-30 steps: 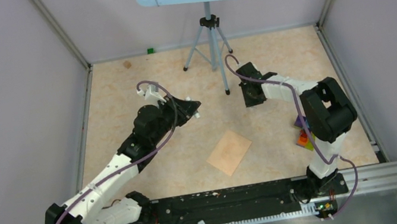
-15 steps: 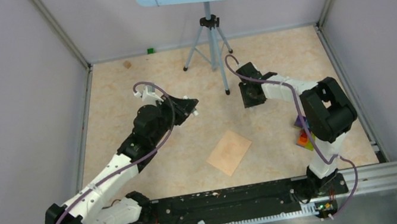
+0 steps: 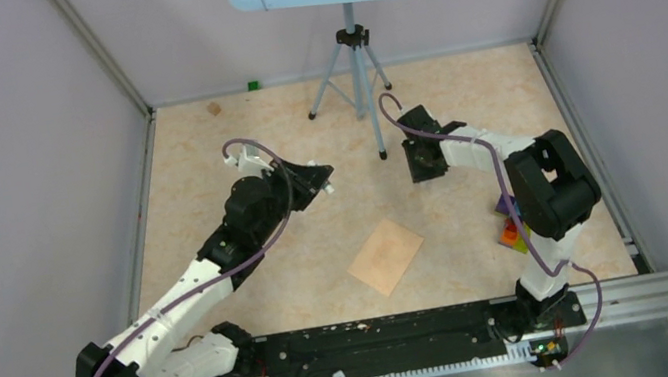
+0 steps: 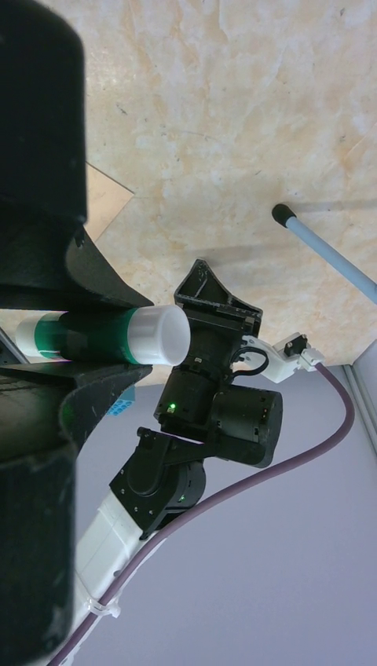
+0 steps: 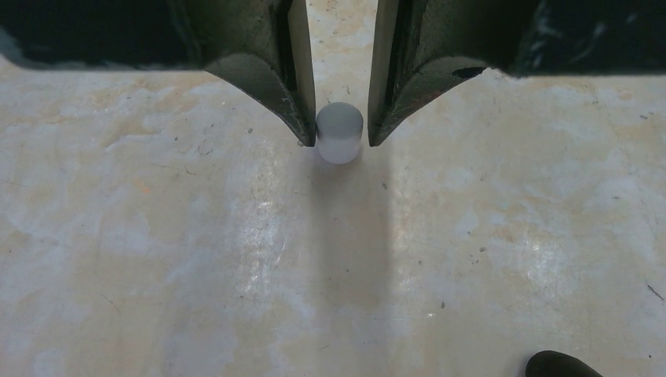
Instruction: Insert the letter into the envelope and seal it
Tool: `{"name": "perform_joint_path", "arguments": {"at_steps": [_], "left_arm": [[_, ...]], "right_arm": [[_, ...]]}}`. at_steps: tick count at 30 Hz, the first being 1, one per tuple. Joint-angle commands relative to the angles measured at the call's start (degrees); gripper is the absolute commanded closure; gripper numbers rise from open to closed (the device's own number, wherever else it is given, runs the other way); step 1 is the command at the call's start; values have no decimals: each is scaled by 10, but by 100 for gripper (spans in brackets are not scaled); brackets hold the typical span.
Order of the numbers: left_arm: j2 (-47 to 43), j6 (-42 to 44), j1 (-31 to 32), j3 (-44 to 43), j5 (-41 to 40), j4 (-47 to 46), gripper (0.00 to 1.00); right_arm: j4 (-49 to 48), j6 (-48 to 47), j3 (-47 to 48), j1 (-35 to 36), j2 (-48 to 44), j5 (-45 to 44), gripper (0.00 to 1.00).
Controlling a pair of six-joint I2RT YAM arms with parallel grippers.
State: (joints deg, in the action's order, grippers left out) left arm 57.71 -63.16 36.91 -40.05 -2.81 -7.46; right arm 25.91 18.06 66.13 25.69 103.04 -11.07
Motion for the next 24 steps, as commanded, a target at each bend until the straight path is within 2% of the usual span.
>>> {"name": "perform_joint_path", "arguments": {"at_steps": [1, 3, 6, 9, 15, 24], "left_arm": [[-11, -12, -2, 2, -18, -18, 100], [-14, -17, -2, 3, -21, -17, 100], [-15, -33, -2, 4, -28, -16, 100], [-17, -69, -3, 6, -40, -19, 100], [-27, -199, -4, 45, -92, -86, 100], [8, -332, -4, 60, -130, -229, 100]], "right_arm": [[-1, -1, 7, -5, -3, 3, 71], [0, -1, 7, -5, -3, 3, 73], [-1, -1, 5, -5, -12, 5, 88], [0, 6, 7, -3, -40, 26, 99], [-22, 37, 8, 32, -168, 70, 100], [-233, 121, -58, 95, -344, 157, 100]]}}
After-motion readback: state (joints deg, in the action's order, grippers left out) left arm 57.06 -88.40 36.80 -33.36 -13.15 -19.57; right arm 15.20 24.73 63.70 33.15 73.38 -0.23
